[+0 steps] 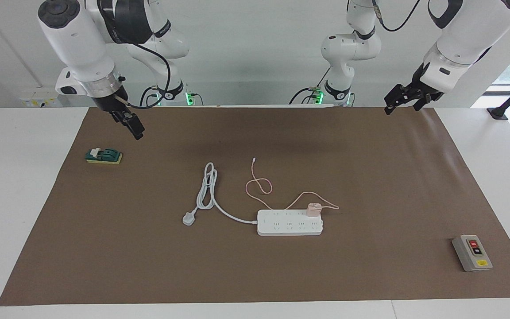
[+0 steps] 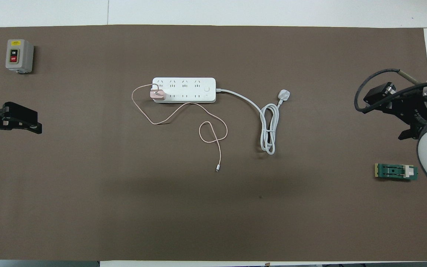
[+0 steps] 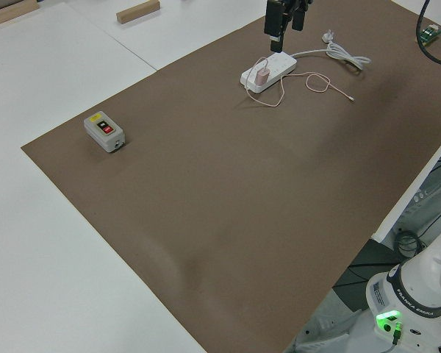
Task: Unplug charger and place it aside
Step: 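Move the right gripper over the power strip's end near the cord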
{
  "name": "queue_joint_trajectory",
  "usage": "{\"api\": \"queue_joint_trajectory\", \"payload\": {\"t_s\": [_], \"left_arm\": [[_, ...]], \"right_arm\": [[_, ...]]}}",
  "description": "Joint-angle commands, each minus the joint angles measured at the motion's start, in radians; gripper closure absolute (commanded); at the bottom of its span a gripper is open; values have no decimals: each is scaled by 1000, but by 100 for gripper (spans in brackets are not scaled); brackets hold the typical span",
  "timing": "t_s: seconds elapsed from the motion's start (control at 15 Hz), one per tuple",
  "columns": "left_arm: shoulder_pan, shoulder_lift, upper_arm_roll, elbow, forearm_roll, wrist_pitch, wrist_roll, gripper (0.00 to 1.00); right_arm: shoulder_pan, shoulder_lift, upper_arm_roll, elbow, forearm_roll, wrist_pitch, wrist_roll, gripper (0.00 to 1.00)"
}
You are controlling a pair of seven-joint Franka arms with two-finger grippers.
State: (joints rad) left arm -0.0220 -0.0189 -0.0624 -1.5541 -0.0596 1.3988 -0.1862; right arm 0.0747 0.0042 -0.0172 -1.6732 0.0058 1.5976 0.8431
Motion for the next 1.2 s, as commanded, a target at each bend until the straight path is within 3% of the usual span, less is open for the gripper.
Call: {"api": "queue_joint_trajectory", "payload": {"t_s": [0.0, 0.53, 1.13], "left_arm": [[10, -27, -7, -35, 9, 19, 11, 0], [10, -27, -7, -35, 7, 19, 11, 0], [5, -26, -7, -34, 7, 37, 11, 0]], "right_arm": [[-7, 83, 6, 91, 65, 2, 138, 0], [54, 299, 6, 328, 268, 33, 549, 0], [160, 387, 6, 334, 451, 249, 878, 0]]}}
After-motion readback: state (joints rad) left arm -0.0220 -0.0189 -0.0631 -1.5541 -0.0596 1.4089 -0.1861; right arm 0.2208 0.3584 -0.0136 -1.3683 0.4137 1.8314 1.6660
